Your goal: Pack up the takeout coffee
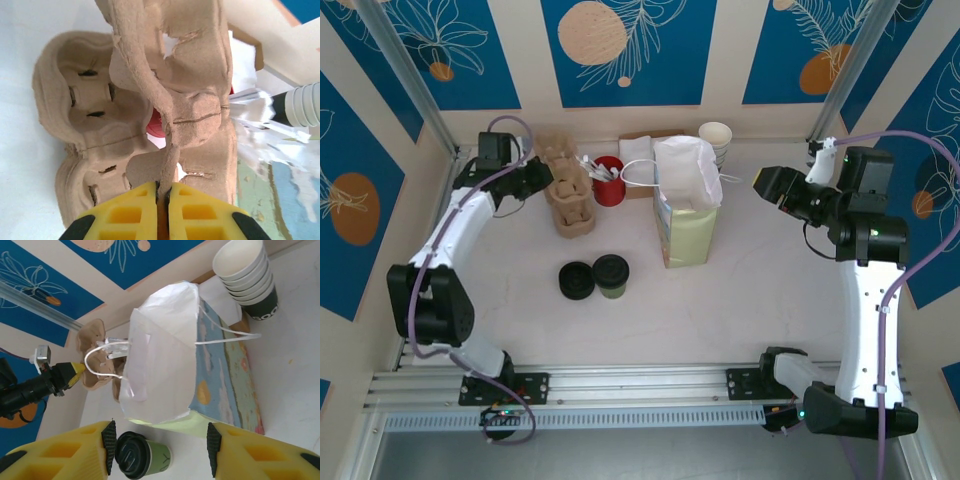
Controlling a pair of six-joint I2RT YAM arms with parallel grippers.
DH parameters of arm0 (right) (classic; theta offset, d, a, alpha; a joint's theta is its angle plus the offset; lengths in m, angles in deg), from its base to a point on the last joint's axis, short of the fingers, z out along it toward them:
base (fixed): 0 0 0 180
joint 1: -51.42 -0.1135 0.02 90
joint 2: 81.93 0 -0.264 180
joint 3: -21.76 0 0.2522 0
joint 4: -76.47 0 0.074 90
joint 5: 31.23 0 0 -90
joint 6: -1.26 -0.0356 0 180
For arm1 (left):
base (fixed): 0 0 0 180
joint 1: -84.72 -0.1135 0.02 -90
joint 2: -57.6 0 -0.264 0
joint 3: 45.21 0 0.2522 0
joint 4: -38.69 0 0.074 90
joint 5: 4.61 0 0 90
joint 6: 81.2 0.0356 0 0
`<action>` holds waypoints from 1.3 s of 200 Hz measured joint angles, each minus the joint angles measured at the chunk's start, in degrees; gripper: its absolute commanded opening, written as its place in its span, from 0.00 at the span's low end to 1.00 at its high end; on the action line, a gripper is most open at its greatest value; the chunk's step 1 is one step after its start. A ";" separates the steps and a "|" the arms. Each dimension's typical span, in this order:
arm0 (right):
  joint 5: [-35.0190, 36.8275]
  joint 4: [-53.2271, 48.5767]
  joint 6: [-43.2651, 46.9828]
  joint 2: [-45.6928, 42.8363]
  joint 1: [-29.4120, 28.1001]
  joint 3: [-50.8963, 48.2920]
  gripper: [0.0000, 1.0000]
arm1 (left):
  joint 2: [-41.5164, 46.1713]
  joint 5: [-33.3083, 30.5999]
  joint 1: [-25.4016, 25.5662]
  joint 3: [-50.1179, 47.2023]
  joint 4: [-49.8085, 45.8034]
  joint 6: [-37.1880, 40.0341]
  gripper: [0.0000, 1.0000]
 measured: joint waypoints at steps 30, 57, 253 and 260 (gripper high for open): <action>-3.52 2.27 -1.07 0.00 0.00 0.07 0.53 | 6.78 -3.61 0.00 3.30 -5.79 1.70 0.10; -7.39 5.03 -2.86 0.00 0.00 0.11 0.53 | 11.96 -4.92 0.00 6.27 -9.55 2.64 0.11; -12.28 20.65 -9.57 0.83 -25.97 0.11 0.55 | 22.58 10.56 13.40 11.82 -7.43 -3.48 0.15; -11.87 21.03 -9.55 1.16 -27.12 0.11 0.55 | 22.64 10.60 14.71 11.43 -6.54 -4.13 0.16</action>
